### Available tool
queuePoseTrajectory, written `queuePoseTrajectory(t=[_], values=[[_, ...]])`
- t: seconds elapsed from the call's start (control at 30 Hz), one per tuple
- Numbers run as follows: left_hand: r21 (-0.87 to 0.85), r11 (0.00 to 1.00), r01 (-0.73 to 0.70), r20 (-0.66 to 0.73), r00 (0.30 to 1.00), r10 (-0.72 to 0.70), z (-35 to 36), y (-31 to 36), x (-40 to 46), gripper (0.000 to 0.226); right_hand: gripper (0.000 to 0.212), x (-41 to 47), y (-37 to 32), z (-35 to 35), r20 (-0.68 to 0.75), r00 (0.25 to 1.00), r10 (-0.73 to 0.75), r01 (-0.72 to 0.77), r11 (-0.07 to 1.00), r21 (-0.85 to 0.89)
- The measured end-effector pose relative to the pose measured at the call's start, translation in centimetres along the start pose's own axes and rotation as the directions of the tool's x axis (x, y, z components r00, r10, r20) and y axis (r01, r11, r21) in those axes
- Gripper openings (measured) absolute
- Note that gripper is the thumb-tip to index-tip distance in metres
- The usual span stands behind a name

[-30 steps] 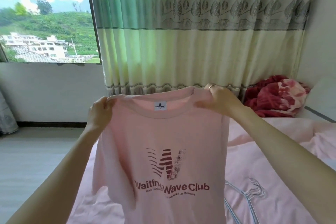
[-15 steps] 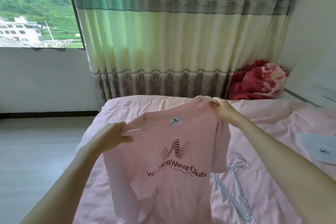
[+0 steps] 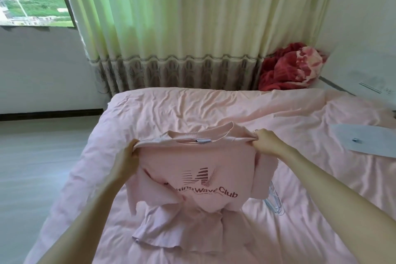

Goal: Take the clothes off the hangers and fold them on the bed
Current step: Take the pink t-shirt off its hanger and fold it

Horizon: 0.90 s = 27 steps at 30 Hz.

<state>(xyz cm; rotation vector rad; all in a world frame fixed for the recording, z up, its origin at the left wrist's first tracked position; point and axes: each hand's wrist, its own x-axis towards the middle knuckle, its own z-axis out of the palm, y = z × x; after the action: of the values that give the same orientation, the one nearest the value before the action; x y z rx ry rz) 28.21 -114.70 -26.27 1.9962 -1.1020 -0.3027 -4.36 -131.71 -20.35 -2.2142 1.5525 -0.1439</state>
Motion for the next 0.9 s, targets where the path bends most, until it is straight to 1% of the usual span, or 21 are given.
queuePoseTrajectory(t=[0.07, 0.17, 0.23, 0.27, 0.3, 0.4, 0.5, 0.57, 0.6, 0.67, 0.7, 0.77, 0.83, 0.9], values=[[-0.08, 0.997, 0.009, 0.01, 1.0, -0.008, 0.0, 0.6, -1.1, 0.025, 0.027, -0.7, 0.5, 0.6, -0.055, 0.998, 0.027, -0.022, 0.996, 0.087], [-0.18, 0.984, -0.001, 0.038, 0.999, 0.008, -0.4, 1.8, -3.8, 0.031, 0.018, -2.2, 1.3, 1.1, -0.12, 0.991, 0.066, -0.031, 0.96, 0.278], [-0.223, 0.975, 0.003, 0.003, 1.0, -0.002, -1.0, 2.9, -5.6, 0.025, 0.015, -3.4, 1.2, 1.3, -0.163, 0.984, 0.072, 0.001, 0.912, 0.409], [-0.245, 0.97, 0.001, -0.028, 1.0, -0.008, -1.3, 3.5, -6.6, 0.019, 0.014, -4.2, 1.0, 1.2, -0.182, 0.98, 0.074, 0.018, 0.888, 0.459], [-0.267, 0.964, -0.004, -0.066, 0.998, -0.015, -1.8, 4.3, -8.0, 0.019, 0.015, -5.4, 1.0, 0.9, -0.207, 0.976, 0.073, 0.039, 0.871, 0.49], [-0.338, 0.939, -0.067, -0.169, 0.986, 0.01, -3.2, 6.5, -11.7, 0.027, 0.017, -8.9, 1.4, -0.4, -0.311, 0.95, 0.028, 0.136, 0.86, 0.493], [-0.365, 0.924, -0.112, -0.254, 0.967, 0.017, -4.7, 8.6, -14.8, 0.04, 0.037, -12.7, 1.9, -2.2, -0.406, 0.914, 0.007, 0.208, 0.851, 0.483], [-0.38, 0.914, -0.139, -0.344, 0.939, -0.001, -5.8, 10.1, -16.4, 0.032, 0.045, -15.2, 1.9, -3.7, -0.469, 0.883, -0.004, 0.267, 0.827, 0.495], [-0.388, 0.908, -0.158, -0.387, 0.922, -0.005, -6.5, 11.3, -17.4, 0.024, 0.046, -16.8, 1.8, -4.8, -0.499, 0.867, -0.017, 0.302, 0.814, 0.497], [-0.386, 0.901, -0.196, -0.469, 0.883, -0.009, -7.8, 13.1, -18.7, 0.011, 0.033, -18.7, 1.4, -6.7, -0.539, 0.841, -0.048, 0.36, 0.794, 0.49], [-0.37, 0.902, -0.221, -0.513, 0.859, 0.0, -8.7, 14.2, -19.5, 0.006, 0.029, -19.8, 1.3, -7.7, -0.573, 0.817, -0.069, 0.393, 0.793, 0.466], [-0.312, 0.911, -0.269, -0.585, 0.81, 0.039, -10.2, 16.1, -20.7, 0.012, 0.029, -21.7, 1.0, -9.7, -0.638, 0.763, -0.099, 0.446, 0.796, 0.41], [-0.253, 0.915, -0.313, -0.633, 0.769, 0.089, -11.7, 17.5, -20.9, 0.017, 0.029, -22.7, 0.5, -11.3, -0.68, 0.726, -0.104, 0.463, 0.804, 0.372], [-0.227, 0.902, -0.367, -0.656, 0.742, 0.137, -12.8, 18.7, -21.3, 0.018, 0.037, -23.8, 0.3, -12.8, -0.721, 0.685, -0.104, 0.491, 0.797, 0.351]])
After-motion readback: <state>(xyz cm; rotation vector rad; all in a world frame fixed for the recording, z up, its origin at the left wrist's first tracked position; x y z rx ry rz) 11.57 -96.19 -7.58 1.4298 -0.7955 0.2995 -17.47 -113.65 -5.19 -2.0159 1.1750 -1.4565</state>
